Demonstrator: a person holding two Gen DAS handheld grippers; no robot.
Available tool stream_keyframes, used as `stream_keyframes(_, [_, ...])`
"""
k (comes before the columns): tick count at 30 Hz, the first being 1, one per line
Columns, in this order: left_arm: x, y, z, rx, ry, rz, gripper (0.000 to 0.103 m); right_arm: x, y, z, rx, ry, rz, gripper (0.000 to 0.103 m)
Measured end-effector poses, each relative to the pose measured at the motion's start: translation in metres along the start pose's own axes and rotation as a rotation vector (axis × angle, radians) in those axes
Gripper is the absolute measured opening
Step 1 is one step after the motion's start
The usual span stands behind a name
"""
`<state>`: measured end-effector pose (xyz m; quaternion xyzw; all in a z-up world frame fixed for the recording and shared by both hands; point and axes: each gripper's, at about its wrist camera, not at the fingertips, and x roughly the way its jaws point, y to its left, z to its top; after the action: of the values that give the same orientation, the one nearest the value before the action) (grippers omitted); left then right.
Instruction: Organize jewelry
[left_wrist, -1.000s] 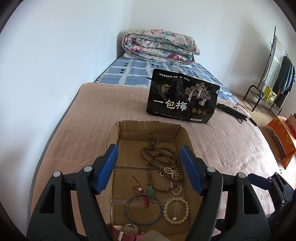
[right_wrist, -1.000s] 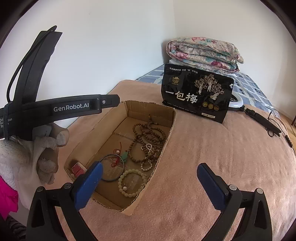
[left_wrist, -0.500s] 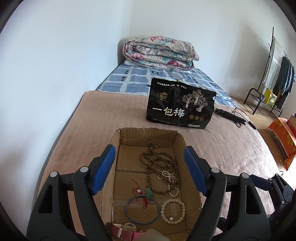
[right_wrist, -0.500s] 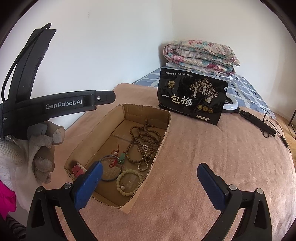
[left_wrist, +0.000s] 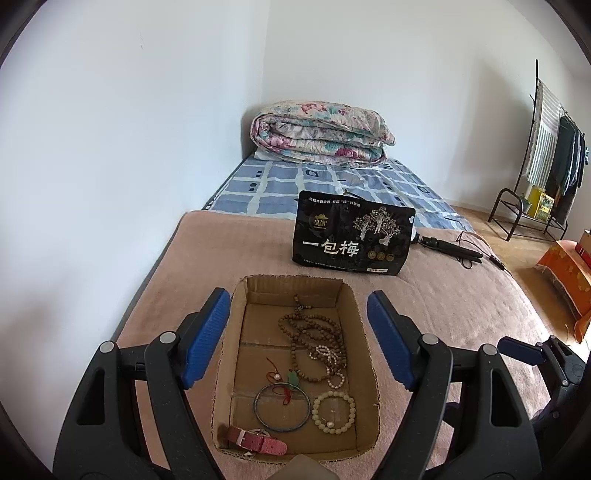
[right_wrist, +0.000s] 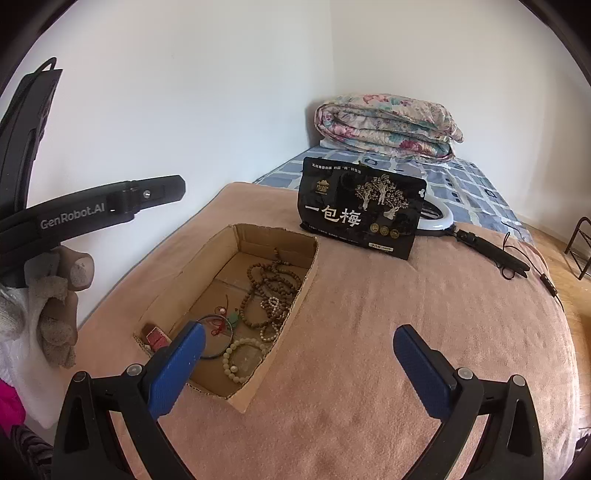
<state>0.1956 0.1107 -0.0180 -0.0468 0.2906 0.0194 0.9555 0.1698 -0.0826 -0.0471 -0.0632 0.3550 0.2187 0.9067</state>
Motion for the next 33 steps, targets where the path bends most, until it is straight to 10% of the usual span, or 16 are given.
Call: stream_keyframes(33, [-0.074, -0.034, -0.044, 0.056, -0.028, 0.033, 0.095, -0.044, -0.039, -0.021, 0.047, -0.038, -0.073, 0.103])
